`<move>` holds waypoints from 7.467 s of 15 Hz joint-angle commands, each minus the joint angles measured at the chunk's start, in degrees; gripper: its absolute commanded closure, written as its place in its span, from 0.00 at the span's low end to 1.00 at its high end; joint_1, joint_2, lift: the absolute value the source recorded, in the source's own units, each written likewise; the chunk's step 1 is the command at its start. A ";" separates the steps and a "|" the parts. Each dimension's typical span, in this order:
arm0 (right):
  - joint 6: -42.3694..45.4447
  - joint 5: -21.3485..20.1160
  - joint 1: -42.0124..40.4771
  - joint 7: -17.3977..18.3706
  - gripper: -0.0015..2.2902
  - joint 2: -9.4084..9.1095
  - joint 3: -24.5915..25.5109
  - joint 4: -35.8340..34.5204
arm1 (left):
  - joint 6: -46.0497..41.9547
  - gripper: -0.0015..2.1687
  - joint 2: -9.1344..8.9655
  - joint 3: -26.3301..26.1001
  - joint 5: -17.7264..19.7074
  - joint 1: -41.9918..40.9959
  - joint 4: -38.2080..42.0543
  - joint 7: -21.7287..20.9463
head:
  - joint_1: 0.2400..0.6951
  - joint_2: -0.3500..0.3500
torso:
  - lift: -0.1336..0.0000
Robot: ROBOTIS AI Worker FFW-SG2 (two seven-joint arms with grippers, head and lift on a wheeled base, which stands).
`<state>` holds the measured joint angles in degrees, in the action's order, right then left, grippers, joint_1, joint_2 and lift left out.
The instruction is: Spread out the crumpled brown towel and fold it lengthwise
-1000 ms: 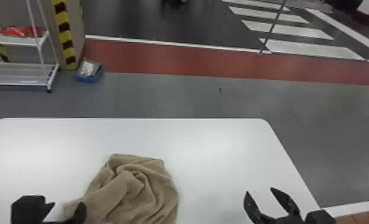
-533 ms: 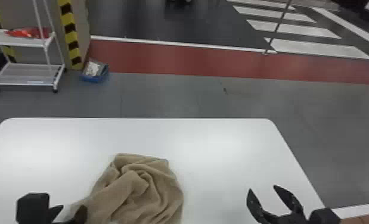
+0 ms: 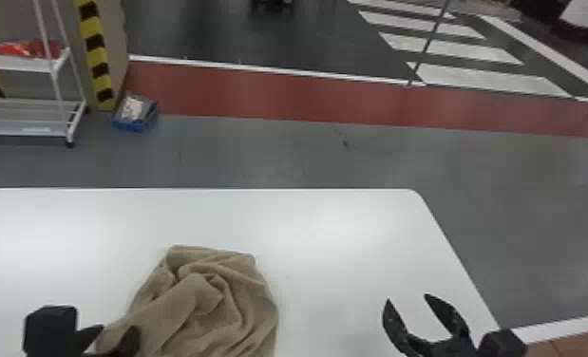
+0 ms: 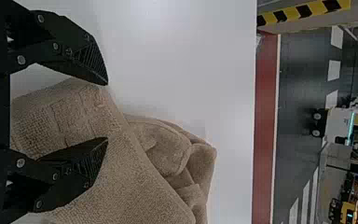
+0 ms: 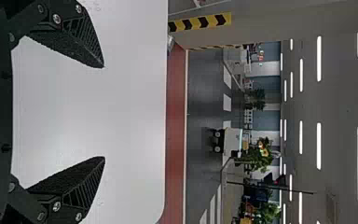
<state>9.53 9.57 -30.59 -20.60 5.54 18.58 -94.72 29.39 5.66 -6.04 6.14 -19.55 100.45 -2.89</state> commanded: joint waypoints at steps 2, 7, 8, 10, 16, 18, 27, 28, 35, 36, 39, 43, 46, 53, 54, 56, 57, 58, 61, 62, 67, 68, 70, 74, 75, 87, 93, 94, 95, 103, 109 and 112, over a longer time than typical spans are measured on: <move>0.70 0.36 0.00 -0.15 0.09 0.00 0.32 0.32 | 1.86 0.25 -0.04 -0.55 -1.92 0.92 -1.13 -0.19 | 1.00 0.11 | 1.00; 0.88 1.68 0.00 -0.94 0.09 0.00 1.11 0.15 | 5.20 0.65 -0.30 -0.02 -2.71 1.44 -0.87 0.60 | 1.00 0.11 | 1.00; 1.40 1.94 0.00 -0.94 0.09 0.00 1.19 0.15 | 5.20 0.67 -0.30 0.15 -2.36 1.36 -0.34 0.96 | 1.00 0.11 | 1.00; 1.58 2.21 0.00 -0.94 0.09 0.00 1.37 0.06 | 5.20 0.79 -0.30 0.33 -2.10 1.27 0.80 1.40 | 1.00 0.11 | 1.00; 2.11 4.23 -0.26 -1.64 0.09 -0.09 2.69 -0.55 | 1.34 0.87 -0.57 3.93 0.54 -1.63 10.65 3.68 | 1.00 0.13 | 1.00; 1.93 4.49 -0.44 -1.64 0.09 -0.09 2.78 -1.70 | -4.99 0.87 -0.65 6.74 3.53 -4.53 16.18 4.03 | 1.00 0.15 | 1.00; 1.93 6.16 9.23 -10.17 0.09 -0.35 -2.94 0.50 | -0.77 0.87 -0.04 11.67 10.73 -10.51 37.19 -4.67 | 1.00 0.24 | 1.00; 2.98 5.63 12.13 -10.17 0.09 -0.44 -5.84 2.43 | -0.95 0.87 -0.13 11.49 10.56 -10.51 36.75 -4.67 | 1.00 0.26 | 1.00; -11.60 2.65 27.95 -16.76 0.11 0.26 -18.40 14.12 | -6.22 0.87 0.66 11.49 10.12 -9.63 34.99 -0.36 | 1.00 0.58 | 1.00; -15.12 1.50 29.80 -18.78 0.13 0.26 -19.81 16.06 | -6.22 0.87 1.02 11.40 10.03 -9.54 34.99 -0.36 | 1.00 0.61 | 1.00; -17.05 -1.66 32.70 -20.89 0.16 -0.09 -23.85 21.15 | -6.57 0.87 1.02 11.05 10.03 -9.10 34.82 -0.19 | 1.00 0.70 | 1.00; -13.89 1.33 33.31 -19.66 0.16 -1.23 -24.38 24.76 | -9.56 0.87 2.25 12.02 10.91 -9.02 36.75 2.80 | 1.00 0.76 | 1.00; -13.71 2.29 35.86 -17.28 0.16 -2.02 -25.00 25.72 | -6.22 0.87 2.33 15.53 10.82 -11.21 38.60 2.98 | 1.00 0.79 | 1.00; -11.43 2.03 49.84 -12.27 0.20 -5.54 -30.18 41.54 | -7.63 0.87 2.25 19.75 9.68 -13.59 37.19 3.24 | 1.00 0.87 | 1.00; -11.43 0.01 51.16 -10.61 0.20 -5.59 -31.50 42.95 | -7.63 0.87 2.25 19.75 9.59 -13.59 37.10 3.24 | 1.00 0.89 | 1.00; -13.54 -5.18 56.25 -9.02 0.20 -5.59 -32.38 49.19 | -8.16 0.87 2.07 19.75 9.59 -13.32 36.31 2.98 | 1.00 0.93 | 1.00; -14.77 -6.23 58.01 -8.58 0.20 -5.59 -33.70 51.65 | -8.33 0.87 2.07 19.66 9.68 -13.15 35.87 2.89 | 1.00 0.93 | 1.00; -16.88 -7.64 59.15 -8.23 0.20 -5.59 -34.66 52.18 | -8.51 0.87 2.07 19.58 9.68 -13.15 35.70 2.80 | 1.00 0.93 | 1.00; -18.81 -8.87 61.09 -7.62 0.20 -5.59 -36.42 53.76 | -9.21 0.87 2.25 19.58 9.68 -13.06 34.99 2.63 | 1.00 0.92 | 1.00; -20.57 -8.87 61.79 -8.23 0.20 -5.59 -36.69 54.11 | -9.21 0.87 2.25 19.58 9.68 -13.15 35.08 2.54 | 1.00 0.92 | 1.00; -22.85 -9.57 64.60 -9.29 0.21 -5.59 -40.38 58.24 | -9.91 0.87 2.16 19.31 9.77 -13.32 34.64 2.36 | 1.00 0.93 | 1.00; -23.38 -10.54 65.31 -9.29 0.22 -5.59 -41.17 59.56 | -10.09 0.87 2.07 19.05 9.77 -13.32 34.38 2.36 | 1.00 0.93 | 1.00; -23.38 -11.15 65.57 -9.29 0.23 -5.59 -41.26 60.00 | -10.79 0.87 1.98 18.87 9.77 -13.41 34.20 2.45 | 1.00 0.93 | 1.00; -24.61 -12.30 68.21 -9.29 0.28 -5.59 -41.70 63.17 | -11.67 0.87 1.90 18.70 9.68 -13.85 34.20 2.45 | 1.00 0.91 | 1.00; -24.96 -11.94 68.47 -10.17 0.33 -5.59 -41.61 63.17 | -11.85 0.87 1.90 18.43 9.59 -13.85 34.20 2.36 | 1.00 0.90 | 1.00; -27.95 0.80 65.92 -17.90 0.18 -5.59 -38.53 63.78 | -13.78 0.87 3.04 17.99 9.50 -10.51 30.07 2.27 | 1.00 0.94 | 1.00; -29.53 -1.13 64.34 -15.79 0.57 -5.59 -45.04 62.99 | -13.96 0.87 3.04 17.91 9.77 -9.89 29.54 2.27 | 1.00 0.97 | 1.00; -29.89 -1.05 64.25 -16.14 0.66 -5.59 -44.77 62.55 | -13.96 0.87 3.04 17.91 9.77 -9.89 29.54 2.27 | 1.00 0.97 | 1.00; -29.89 -1.05 63.64 -16.67 0.71 -5.59 -44.33 61.32 | -13.96 0.87 3.04 17.91 9.77 -9.89 29.54 2.27 | 1.00 0.98 | 1.00; -50.10 -0.96 45.36 -16.67 0.72 -5.59 -35.63 21.95 | -14.13 0.87 3.04 20.46 10.56 -10.16 29.72 2.36 | 1.00 1.00 | 1.00; -65.04 -2.01 35.86 -16.05 0.72 -2.64 -22.01 -0.82 | -13.08 0.87 2.95 20.28 10.56 -9.89 30.25 2.63 | 1.00 1.00 | 1.00; -74.89 -4.30 26.81 -16.41 0.72 0.88 -13.75 -10.31 | -11.85 0.87 2.95 18.87 10.38 -10.42 30.51 2.27 | 1.00 0.91 | 1.00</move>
<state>-61.37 5.85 0.58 -37.02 4.86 1.79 -100.96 17.12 8.61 13.71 16.61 -29.70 130.89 -0.59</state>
